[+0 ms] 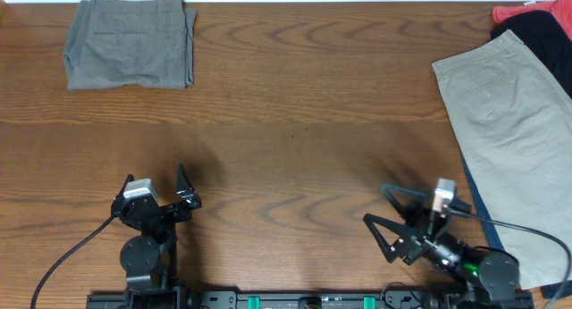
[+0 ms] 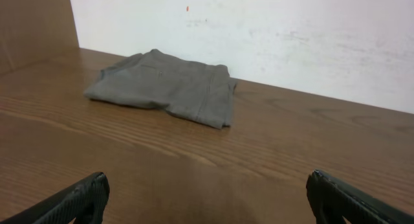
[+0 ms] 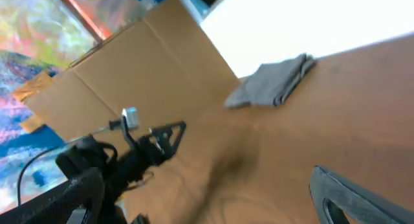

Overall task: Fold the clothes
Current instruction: 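Reach the right gripper to the khaki pants hem on the pile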

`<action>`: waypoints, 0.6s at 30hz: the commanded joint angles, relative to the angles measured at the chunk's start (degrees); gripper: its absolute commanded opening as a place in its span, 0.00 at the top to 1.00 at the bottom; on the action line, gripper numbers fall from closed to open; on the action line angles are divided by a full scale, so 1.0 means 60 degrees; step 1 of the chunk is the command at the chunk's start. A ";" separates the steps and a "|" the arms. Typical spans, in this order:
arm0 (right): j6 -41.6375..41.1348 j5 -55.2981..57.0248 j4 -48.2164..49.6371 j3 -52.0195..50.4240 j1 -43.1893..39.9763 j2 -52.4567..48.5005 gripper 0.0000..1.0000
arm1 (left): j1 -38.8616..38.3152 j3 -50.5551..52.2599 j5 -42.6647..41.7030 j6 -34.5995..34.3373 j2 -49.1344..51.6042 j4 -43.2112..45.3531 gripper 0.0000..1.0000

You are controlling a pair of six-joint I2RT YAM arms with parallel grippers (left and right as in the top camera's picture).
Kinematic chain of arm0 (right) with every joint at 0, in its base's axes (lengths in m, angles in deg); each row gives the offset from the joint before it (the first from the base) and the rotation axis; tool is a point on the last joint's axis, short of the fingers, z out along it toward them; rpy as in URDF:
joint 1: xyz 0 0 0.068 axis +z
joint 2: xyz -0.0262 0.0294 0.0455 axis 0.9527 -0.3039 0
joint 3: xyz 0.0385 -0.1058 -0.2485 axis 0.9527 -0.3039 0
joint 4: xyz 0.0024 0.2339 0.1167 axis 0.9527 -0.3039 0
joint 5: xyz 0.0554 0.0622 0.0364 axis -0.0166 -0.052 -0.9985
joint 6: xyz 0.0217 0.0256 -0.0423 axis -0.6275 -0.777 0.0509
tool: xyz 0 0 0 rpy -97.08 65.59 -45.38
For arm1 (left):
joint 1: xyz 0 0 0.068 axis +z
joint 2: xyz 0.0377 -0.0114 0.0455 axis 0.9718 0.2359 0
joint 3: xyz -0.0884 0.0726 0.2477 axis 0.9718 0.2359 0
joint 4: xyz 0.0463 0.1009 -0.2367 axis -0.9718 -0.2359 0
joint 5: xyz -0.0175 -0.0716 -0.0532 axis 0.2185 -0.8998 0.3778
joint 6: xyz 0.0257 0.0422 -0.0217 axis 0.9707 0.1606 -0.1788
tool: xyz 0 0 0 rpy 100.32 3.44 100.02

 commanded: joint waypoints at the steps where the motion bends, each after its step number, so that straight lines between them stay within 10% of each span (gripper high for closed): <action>1: 0.1217 0.0929 -0.0390 0.1519 0.0044 -0.0667 0.01 | -0.0004 0.0266 0.0106 0.0157 -0.0047 -0.0233 0.02; 18: 0.6838 0.8765 -0.8429 1.2083 0.0044 -1.0928 0.01 | -0.0004 0.0266 0.0106 0.0157 -0.0047 -0.0233 0.02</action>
